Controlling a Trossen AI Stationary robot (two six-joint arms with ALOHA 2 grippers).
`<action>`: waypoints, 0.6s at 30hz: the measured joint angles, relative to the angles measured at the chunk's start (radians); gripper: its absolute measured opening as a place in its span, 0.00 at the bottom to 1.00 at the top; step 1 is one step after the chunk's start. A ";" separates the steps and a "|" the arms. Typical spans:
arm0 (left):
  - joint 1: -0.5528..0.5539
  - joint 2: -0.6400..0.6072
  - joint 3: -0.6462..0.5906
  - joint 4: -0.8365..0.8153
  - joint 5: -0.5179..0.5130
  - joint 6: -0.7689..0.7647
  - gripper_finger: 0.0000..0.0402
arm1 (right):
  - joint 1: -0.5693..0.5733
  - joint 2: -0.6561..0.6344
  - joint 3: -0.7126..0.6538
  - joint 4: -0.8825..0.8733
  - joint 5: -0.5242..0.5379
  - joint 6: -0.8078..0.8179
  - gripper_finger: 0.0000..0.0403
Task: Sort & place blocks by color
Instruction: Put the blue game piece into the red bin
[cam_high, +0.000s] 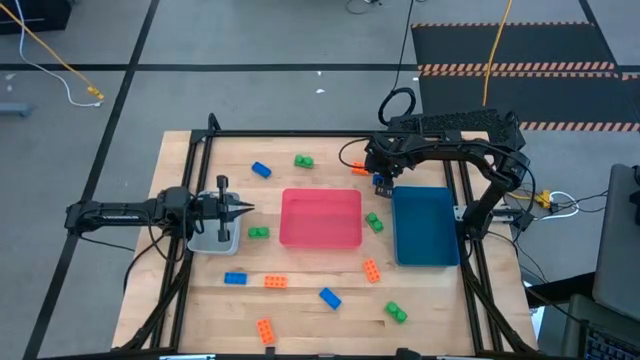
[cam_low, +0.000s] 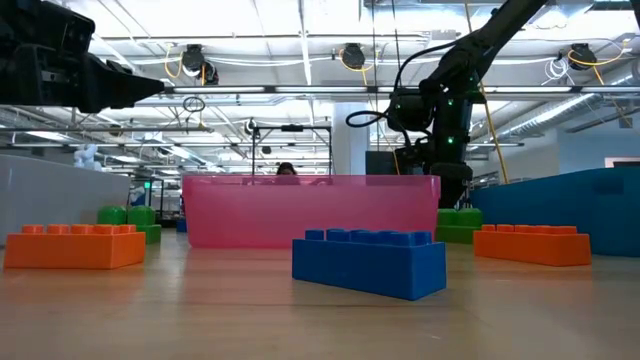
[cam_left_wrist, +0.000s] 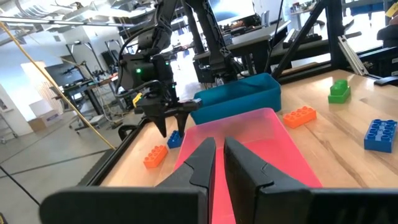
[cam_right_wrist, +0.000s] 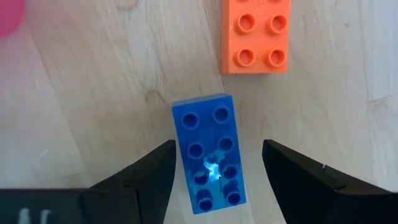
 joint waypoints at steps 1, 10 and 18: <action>0.000 0.000 0.000 0.000 0.000 0.000 0.09 | 0.000 0.000 0.000 0.000 0.000 0.000 0.58; 0.000 0.000 0.000 0.000 0.000 0.000 0.09 | 0.000 0.000 0.000 0.000 0.000 0.000 0.58; 0.000 0.000 0.000 0.000 0.000 0.000 0.09 | 0.000 0.000 0.000 0.020 0.000 0.002 0.58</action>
